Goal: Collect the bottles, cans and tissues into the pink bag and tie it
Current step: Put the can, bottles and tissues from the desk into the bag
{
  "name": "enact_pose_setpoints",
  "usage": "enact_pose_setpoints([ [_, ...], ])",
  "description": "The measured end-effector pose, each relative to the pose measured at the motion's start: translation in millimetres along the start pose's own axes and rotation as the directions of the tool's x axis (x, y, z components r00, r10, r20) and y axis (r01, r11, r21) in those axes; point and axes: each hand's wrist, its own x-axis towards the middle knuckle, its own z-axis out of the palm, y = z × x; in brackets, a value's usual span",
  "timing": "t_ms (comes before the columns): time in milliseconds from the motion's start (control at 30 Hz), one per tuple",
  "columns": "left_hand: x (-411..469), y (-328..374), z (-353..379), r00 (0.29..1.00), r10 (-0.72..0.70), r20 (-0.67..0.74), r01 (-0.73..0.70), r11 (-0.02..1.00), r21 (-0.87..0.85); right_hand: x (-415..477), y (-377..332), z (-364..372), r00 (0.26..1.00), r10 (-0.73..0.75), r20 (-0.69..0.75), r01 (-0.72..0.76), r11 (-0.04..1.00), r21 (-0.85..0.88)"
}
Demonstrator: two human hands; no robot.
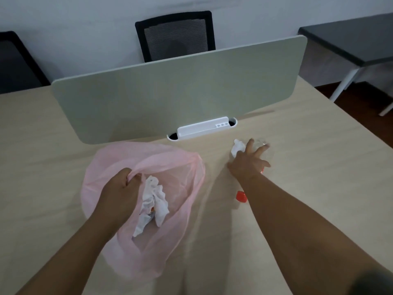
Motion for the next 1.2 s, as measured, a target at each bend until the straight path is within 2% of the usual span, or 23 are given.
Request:
enact_pose_setpoints([
  [200, -4.7, -6.0, 2.7, 1.0, -0.011, 0.024, 0.011, 0.999, -0.037, -5.1, 27.1, 17.6, 0.965, -0.193, -0.176, 0.159, 0.969, -0.191],
  [300, -10.0, -8.5, -1.7, 1.0, -0.004, 0.031, 0.006, 0.998, -0.061, -18.9, 37.1, 22.8, 0.951, -0.211, -0.226, 0.219, 0.976, 0.012],
  [400, -13.5, -11.9, -8.0, 1.0, -0.004, 0.013, 0.005, 0.998, -0.07, -38.4, 49.7, 23.7, 0.953, -0.185, -0.239, 0.247, 0.933, 0.261],
  [567, -20.3, -18.7, -21.6, 1.0, -0.022, 0.019, 0.023, 0.996, -0.091, -82.9, 50.9, 25.8, 0.91, -0.322, -0.262, 0.393, 0.871, 0.295],
  [633, -23.0, -19.5, -31.6, 1.0, -0.024, 0.007, 0.024, 0.994, -0.109, -110.1, 33.3, 20.7, 0.862, -0.438, -0.255, 0.504, 0.791, 0.346],
  [733, -27.4, -17.8, -51.4, 0.997, -0.065, -0.045, 0.059, 0.989, -0.138, -156.0, -10.5, -1.5, 0.748, -0.62, -0.236, 0.641, 0.583, 0.5],
  [800, -29.1, -18.0, -64.9, 0.993, -0.082, -0.079, 0.068, 0.983, -0.17, -182.7, -43.5, -20.0, 0.673, -0.718, -0.177, 0.646, 0.455, 0.612],
  [900, -33.7, -19.8, -82.3, 0.993, -0.058, -0.099, 0.038, 0.981, -0.192, -211.9, -98.2, -43.4, 0.609, -0.792, -0.045, 0.578, 0.404, 0.709],
  [1000, -36.6, -26.0, -96.0, 0.994, -0.033, -0.108, 0.009, 0.976, -0.22, -231.2, -156.4, -60.3, 0.655, -0.754, -0.045, 0.487, 0.376, 0.788],
  [1100, -37.2, -36.8, -112.0, 0.992, -0.038, -0.122, 0.005, 0.965, -0.263, -238.2, -188.9, -72.7, 0.774, -0.629, -0.07, 0.241, 0.191, 0.952],
  [1133, -36.5, -40.6, -118.3, 0.99, -0.048, -0.129, 0.011, 0.961, -0.278, -238.4, -190.2, -71.3, 0.807, -0.583, -0.092, 0.223, 0.157, 0.962],
  [1167, -35.2, -45.2, -124.4, 0.988, -0.063, -0.14, 0.02, 0.956, -0.293, -238.9, -187.0, -64.8, 0.838, -0.53, -0.133, 0.279, 0.206, 0.938],
  [1200, -33.9, -49.9, -130.6, 0.985, -0.079, -0.156, 0.026, 0.949, -0.314, -241.8, -179.5, -54.6, 0.861, -0.472, -0.187, 0.366, 0.322, 0.873],
])
